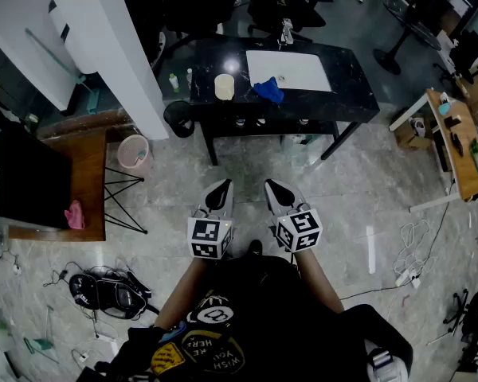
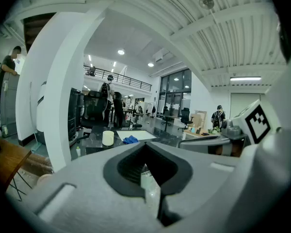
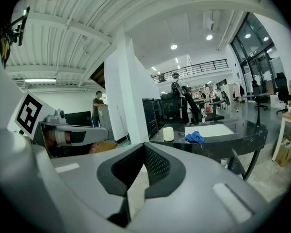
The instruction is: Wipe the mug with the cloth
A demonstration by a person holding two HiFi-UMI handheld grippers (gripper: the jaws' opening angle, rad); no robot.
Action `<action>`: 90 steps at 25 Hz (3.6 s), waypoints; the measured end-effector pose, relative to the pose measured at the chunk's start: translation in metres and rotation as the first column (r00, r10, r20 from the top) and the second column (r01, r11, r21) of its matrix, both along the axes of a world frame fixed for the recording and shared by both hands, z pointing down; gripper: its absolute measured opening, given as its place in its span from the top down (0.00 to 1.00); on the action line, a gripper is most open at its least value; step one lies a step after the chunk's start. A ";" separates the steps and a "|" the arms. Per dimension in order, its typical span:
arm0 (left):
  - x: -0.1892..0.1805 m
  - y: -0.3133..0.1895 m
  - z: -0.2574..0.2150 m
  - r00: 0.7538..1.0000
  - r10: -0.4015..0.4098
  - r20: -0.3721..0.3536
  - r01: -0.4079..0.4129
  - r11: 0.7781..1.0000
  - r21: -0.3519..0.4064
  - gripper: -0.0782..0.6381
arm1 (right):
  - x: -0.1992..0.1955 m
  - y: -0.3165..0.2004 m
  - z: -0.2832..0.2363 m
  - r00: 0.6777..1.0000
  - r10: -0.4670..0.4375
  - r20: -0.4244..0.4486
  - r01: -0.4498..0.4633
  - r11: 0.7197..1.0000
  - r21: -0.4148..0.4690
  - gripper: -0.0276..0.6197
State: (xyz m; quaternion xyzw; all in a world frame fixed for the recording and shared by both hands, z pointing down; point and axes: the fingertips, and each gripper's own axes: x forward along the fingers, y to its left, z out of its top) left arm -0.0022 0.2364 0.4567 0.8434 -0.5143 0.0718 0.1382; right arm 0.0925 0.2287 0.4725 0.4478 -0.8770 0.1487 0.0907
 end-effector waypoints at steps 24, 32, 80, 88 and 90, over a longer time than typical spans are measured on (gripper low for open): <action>-0.042 -0.040 0.016 0.999 0.026 -0.034 -0.026 1.000 -0.016 0.88 | -0.032 -0.035 0.019 0.998 0.060 0.011 -0.059 0.998 -0.034 0.95; -0.063 -0.094 0.035 0.999 0.028 -0.027 -0.029 0.999 -0.034 0.88 | -0.051 -0.082 0.041 0.996 0.067 -0.052 -0.069 0.997 -0.045 0.95; -0.110 -0.455 0.205 0.962 -0.270 -0.047 0.228 0.884 -0.409 0.88 | -0.047 -0.481 0.227 0.960 -0.204 -0.194 0.123 0.924 -0.361 0.74; -0.095 -0.464 0.219 0.959 -0.276 -0.066 0.213 0.853 -0.476 0.88 | -0.085 -0.513 0.191 0.941 -0.224 -0.254 0.150 0.948 -0.280 0.74; -0.092 -0.460 0.220 0.955 -0.288 -0.071 0.219 0.845 -0.487 0.88 | -0.080 -0.491 0.193 0.939 -0.226 -0.259 0.150 0.947 -0.283 0.74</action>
